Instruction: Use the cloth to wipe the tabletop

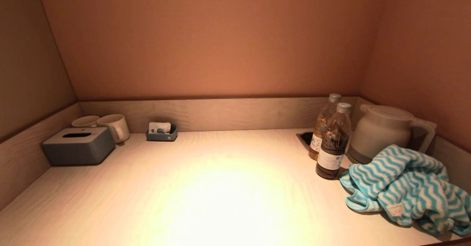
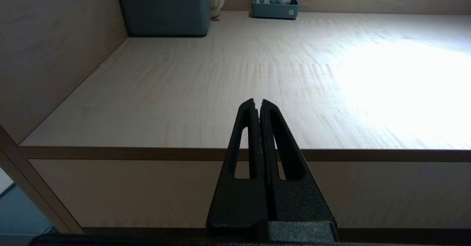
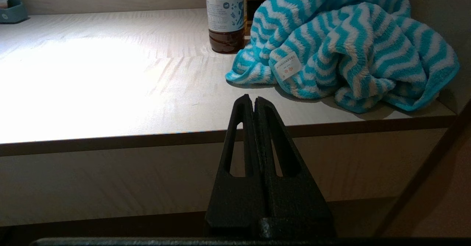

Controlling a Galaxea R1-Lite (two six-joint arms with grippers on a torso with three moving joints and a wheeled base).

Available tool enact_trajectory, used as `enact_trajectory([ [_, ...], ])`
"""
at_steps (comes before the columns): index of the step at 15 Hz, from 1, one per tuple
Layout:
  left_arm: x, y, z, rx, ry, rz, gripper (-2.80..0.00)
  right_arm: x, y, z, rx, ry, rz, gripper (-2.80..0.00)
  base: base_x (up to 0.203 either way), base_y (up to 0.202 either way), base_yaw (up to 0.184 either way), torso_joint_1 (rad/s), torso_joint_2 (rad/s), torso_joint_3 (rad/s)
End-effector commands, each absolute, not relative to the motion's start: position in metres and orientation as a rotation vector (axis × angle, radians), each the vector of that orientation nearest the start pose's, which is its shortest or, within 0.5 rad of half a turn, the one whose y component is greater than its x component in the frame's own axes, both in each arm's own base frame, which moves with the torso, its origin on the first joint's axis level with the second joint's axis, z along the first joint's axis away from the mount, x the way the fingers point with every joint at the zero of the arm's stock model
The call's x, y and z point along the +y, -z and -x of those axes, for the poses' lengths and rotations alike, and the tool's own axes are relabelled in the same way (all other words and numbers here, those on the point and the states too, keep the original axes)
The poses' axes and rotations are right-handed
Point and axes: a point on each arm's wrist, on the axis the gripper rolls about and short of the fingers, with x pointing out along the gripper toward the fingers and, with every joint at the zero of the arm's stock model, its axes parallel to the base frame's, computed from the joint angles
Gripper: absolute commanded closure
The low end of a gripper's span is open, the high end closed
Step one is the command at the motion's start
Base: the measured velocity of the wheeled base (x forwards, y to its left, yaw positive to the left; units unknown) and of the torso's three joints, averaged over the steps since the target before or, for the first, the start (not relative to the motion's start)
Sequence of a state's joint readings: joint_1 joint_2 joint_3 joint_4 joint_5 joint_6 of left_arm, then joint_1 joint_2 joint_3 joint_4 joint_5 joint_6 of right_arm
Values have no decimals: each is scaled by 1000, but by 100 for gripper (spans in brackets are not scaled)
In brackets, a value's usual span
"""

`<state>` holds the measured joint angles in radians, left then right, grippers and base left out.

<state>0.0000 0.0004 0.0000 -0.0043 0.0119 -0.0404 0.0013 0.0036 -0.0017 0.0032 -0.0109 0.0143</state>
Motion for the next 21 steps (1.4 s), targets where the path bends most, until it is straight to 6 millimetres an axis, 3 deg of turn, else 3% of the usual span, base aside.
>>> enact_trajectory([
  [1,0,-76,23,-5,-12,41,0,0,-76,23,5,9,-14,0,0,0,0,0,0,0],
  [21,0,-76,23,-5,-12,41,0,0,-76,23,5,9,-14,0,0,0,0,0,0,0],
])
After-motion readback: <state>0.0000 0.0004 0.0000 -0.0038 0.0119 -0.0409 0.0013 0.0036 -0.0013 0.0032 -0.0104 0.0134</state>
